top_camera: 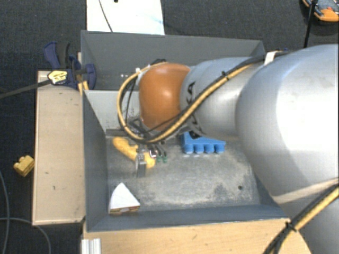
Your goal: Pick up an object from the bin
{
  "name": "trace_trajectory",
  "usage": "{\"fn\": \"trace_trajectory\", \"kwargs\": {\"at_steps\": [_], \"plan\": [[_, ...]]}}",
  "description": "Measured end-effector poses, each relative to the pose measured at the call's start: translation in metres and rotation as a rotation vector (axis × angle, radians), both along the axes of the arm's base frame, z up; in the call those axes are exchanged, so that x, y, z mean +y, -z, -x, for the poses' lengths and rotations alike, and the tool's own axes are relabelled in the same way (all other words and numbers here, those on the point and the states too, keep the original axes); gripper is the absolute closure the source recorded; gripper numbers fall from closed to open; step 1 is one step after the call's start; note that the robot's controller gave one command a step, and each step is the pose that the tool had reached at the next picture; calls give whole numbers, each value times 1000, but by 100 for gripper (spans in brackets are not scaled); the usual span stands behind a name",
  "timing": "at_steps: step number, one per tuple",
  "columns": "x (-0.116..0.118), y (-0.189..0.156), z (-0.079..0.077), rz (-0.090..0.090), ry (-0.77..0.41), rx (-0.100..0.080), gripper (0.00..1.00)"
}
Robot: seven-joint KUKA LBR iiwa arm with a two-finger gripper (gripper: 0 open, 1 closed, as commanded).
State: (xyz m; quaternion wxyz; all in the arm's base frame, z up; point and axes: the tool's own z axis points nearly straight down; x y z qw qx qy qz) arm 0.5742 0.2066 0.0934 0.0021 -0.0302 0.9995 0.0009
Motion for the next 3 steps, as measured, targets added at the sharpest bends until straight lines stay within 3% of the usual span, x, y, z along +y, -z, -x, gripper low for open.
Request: {"fn": "trace_trajectory", "kwargs": {"at_steps": [1, 2, 3], "plan": [[9, 13, -1, 1, -101, 2, 0], [-2, 14, -8, 0, -170, -2, 0], [-11, 17, -11, -1, -164, -3, 0]]}}
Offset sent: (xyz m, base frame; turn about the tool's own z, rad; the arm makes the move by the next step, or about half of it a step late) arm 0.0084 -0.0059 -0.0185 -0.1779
